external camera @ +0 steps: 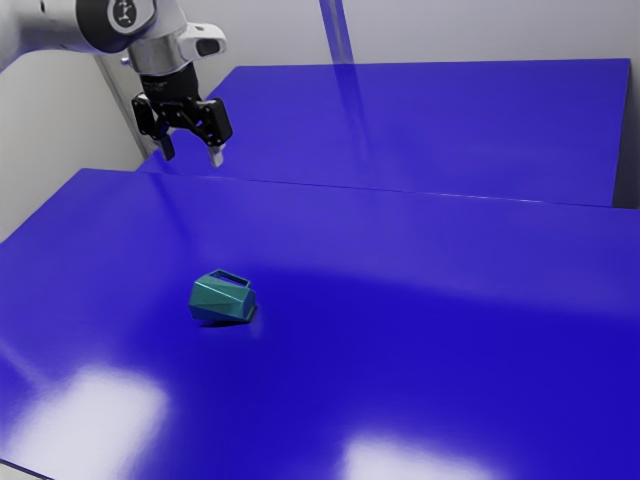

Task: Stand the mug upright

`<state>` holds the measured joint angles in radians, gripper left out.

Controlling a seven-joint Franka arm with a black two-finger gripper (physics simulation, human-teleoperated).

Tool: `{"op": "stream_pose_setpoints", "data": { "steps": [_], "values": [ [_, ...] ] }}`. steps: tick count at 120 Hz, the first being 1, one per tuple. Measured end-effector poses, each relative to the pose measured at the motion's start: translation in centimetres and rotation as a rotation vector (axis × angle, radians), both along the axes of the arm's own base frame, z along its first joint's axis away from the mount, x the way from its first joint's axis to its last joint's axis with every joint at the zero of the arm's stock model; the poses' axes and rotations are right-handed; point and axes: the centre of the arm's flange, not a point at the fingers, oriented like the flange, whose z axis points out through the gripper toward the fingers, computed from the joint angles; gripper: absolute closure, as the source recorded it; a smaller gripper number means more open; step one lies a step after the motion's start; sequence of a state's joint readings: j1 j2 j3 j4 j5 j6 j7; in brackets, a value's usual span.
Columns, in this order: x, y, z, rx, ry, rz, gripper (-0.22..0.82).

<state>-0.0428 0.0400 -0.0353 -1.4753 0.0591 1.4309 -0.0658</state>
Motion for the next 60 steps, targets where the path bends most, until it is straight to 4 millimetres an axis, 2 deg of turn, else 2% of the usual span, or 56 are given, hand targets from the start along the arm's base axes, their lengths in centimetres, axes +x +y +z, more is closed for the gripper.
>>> {"op": "stream_pose_setpoints", "data": {
  "steps": [17, 41, 52, 60],
  "values": [
    [0.0, 0.5, 0.0, 0.003, -0.001, 0.009, 0.02],
    [-1.3, 1.6, 0.8, 0.005, -0.013, 0.022, 0.02],
    [-1.5, 2.1, 0.9, 0.003, -0.014, 0.028, 0.02],
    [-1.7, 2.4, 0.1, -0.010, -0.006, 0.027, 0.02]
  ]
}}
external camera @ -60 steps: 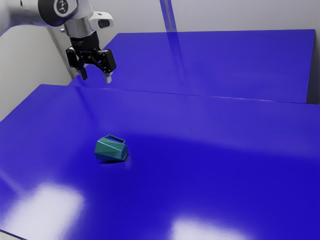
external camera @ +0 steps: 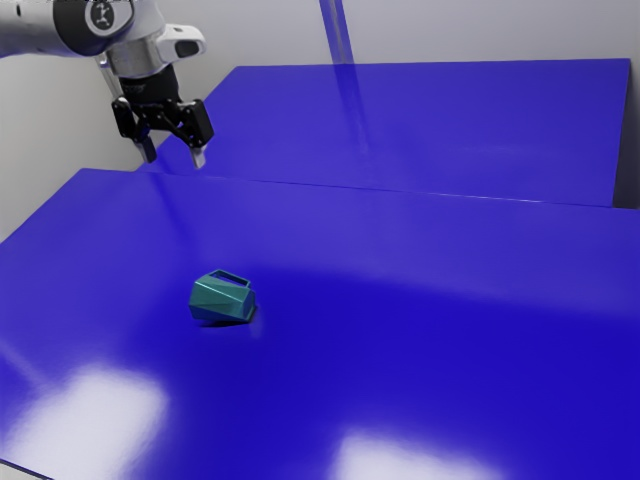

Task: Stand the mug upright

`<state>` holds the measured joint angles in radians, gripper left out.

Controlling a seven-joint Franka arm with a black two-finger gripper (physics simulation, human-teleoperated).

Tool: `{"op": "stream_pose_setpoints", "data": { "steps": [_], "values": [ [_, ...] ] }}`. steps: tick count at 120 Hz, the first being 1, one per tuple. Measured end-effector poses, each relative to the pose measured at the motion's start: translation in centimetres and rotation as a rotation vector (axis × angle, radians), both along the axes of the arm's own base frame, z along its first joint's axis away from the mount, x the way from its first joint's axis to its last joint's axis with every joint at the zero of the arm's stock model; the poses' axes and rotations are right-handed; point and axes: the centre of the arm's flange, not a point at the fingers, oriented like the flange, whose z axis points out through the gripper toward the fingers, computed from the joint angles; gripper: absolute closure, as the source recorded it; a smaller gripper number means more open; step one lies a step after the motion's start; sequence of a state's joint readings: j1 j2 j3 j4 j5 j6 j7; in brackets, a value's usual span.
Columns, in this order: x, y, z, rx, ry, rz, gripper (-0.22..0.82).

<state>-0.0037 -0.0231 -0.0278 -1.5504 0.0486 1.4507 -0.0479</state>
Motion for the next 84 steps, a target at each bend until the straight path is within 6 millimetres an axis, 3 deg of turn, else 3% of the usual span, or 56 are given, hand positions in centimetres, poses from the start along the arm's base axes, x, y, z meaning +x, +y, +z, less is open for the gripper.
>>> {"op": "stream_pose_setpoints", "data": {
  "steps": [14, 39, 84],
  "values": [
    [-0.5, 1.9, -1.3, -0.043, -0.003, 0.010, 0.02],
    [-1.2, 10.2, -3.1, -0.147, -0.025, 0.109, 0.02],
    [-2.8, 16.0, -11.9, -0.432, -0.117, 0.120, 0.02]
  ]
}}
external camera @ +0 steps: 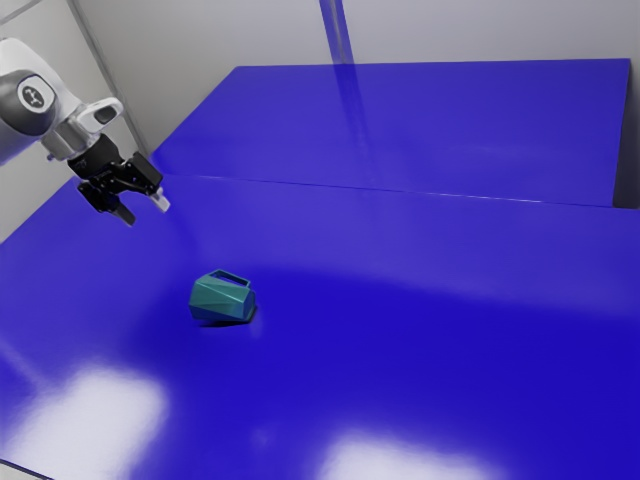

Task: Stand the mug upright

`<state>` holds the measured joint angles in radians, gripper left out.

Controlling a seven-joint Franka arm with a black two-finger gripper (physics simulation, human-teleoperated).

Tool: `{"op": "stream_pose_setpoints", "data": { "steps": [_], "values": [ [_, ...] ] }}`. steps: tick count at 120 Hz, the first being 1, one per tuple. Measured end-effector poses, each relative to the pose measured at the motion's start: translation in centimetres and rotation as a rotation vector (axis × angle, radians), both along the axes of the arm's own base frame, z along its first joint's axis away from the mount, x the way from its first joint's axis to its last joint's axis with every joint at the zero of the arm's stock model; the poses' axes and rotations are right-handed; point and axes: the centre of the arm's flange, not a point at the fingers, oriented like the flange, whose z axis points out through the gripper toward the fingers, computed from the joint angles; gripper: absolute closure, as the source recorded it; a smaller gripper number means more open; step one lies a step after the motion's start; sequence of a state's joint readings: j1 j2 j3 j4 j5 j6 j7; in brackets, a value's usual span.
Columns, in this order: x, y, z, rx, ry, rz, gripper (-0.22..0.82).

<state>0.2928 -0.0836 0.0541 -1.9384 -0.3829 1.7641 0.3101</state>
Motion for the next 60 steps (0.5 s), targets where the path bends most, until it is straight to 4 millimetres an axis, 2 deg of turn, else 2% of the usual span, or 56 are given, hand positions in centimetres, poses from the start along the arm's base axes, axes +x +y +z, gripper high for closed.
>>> {"op": "stream_pose_setpoints", "data": {
  "steps": [33, 60],
  "values": [
    [-1.4, 2.5, -5.6, -0.147, -0.113, 0.014, 0.02],
    [-3.4, 4.2, -10.5, -0.241, -0.150, 0.043, 0.02]
  ]
}}
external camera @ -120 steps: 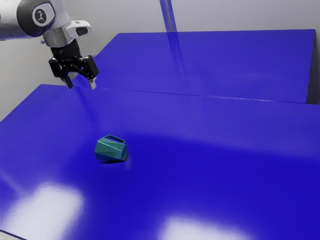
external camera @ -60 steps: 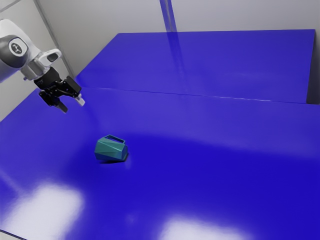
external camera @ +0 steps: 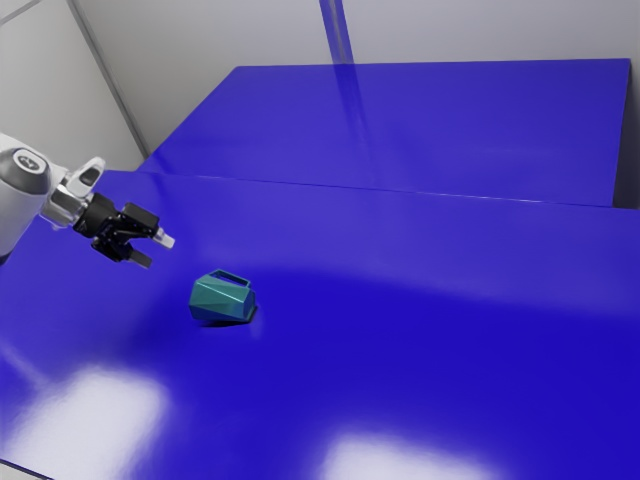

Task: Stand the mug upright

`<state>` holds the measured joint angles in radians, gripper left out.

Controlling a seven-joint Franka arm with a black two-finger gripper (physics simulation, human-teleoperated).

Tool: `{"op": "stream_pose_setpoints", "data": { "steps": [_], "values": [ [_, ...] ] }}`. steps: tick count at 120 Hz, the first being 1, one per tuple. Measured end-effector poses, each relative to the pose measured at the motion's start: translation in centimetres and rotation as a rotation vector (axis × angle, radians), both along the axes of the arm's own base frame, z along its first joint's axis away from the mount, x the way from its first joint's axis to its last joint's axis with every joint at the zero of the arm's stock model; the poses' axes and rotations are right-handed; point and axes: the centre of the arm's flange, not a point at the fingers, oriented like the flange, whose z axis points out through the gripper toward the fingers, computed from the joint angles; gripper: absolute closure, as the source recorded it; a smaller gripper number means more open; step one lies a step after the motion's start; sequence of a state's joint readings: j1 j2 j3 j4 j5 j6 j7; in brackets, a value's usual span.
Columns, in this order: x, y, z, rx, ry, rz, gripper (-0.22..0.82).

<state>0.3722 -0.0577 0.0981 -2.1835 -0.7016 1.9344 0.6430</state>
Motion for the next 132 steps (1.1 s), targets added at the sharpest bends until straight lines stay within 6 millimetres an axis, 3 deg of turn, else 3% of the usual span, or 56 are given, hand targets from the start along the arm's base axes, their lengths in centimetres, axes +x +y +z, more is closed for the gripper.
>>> {"op": "stream_pose_setpoints", "data": {
  "steps": [58, 82, 105, 132],
  "values": [
    [-2.4, 3.2, -7.4, -0.185, -0.083, 0.046, 0.02],
    [-1.4, 1.9, -10.3, -0.246, -0.113, 0.008, 0.02],
    [-1.5, 2.1, -12.8, -0.308, -0.149, 0.005, 0.02],
    [-1.2, 1.3, -13.5, -0.337, -0.204, -0.038, 0.02]
  ]
}}
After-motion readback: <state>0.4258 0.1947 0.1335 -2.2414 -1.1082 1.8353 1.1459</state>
